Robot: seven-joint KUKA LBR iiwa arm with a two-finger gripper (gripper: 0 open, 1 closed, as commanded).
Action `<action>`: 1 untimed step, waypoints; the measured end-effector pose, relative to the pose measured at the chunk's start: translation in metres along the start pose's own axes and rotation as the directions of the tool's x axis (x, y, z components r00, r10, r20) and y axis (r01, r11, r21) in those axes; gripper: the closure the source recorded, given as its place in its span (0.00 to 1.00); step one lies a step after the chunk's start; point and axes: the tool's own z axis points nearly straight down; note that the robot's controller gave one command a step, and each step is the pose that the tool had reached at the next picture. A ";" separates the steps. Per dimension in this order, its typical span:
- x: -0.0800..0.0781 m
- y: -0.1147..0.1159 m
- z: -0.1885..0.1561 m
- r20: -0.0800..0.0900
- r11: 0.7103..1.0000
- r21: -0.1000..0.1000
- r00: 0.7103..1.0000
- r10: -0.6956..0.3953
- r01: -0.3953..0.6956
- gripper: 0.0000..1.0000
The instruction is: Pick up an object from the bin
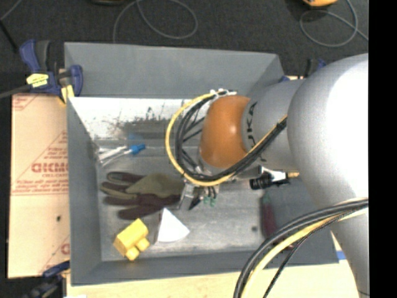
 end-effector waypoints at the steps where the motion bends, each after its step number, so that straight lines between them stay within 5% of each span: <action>1: 0.001 -0.001 -0.005 -0.003 1.000 0.001 1.000 -0.001 0.001 1.00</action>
Offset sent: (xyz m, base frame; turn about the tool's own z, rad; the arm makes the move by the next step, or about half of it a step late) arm -0.0002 -0.0001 0.0179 0.0000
